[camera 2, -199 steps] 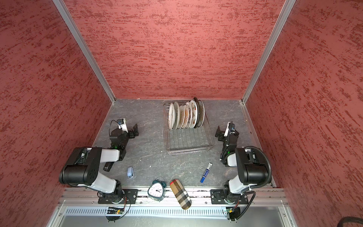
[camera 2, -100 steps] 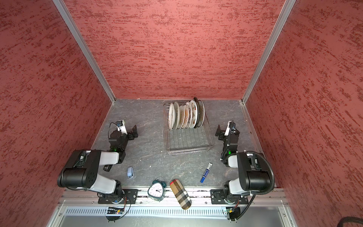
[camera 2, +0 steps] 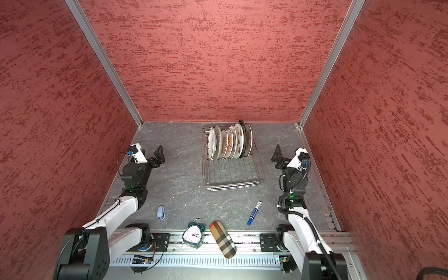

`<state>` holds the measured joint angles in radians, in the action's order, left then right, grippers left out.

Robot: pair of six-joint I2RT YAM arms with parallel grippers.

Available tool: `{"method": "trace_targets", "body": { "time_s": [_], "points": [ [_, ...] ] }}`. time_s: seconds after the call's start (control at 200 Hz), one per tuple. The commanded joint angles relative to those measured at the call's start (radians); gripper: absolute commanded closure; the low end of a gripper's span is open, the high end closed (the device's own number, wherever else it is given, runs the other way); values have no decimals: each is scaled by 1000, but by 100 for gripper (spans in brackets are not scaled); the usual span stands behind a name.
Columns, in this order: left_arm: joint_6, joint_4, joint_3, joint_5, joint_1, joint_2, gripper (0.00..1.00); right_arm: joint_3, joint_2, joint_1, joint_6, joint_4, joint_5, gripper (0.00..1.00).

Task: Unload the plates from the dish rack
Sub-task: 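Reach both grippers toward the dish rack, right gripper to the outermost plate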

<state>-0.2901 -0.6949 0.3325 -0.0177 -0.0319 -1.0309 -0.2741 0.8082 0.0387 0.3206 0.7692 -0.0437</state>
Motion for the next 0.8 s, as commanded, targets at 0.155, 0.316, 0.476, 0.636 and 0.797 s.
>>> {"method": "trace_targets", "body": {
  "time_s": [0.155, 0.316, 0.476, 0.636, 0.797],
  "points": [
    [-420, 63, -43, -266, -112, 175, 0, 95, -284, 6, 230, -220, -67, 1],
    [-586, 53, -107, -257, -126, 261, 1, 89, -351, 7, 232, -235, 65, 1],
    [-615, 104, -62, -366, -116, 254, 0, 12, -280, 7, 265, -280, 121, 1],
    [-634, -8, -43, -437, -82, 205, 1, -99, -91, 7, 264, -255, 275, 1],
    [-466, 66, 34, -384, 98, 189, 1, -323, 150, -34, 203, -526, 77, 1]
  ]
}}
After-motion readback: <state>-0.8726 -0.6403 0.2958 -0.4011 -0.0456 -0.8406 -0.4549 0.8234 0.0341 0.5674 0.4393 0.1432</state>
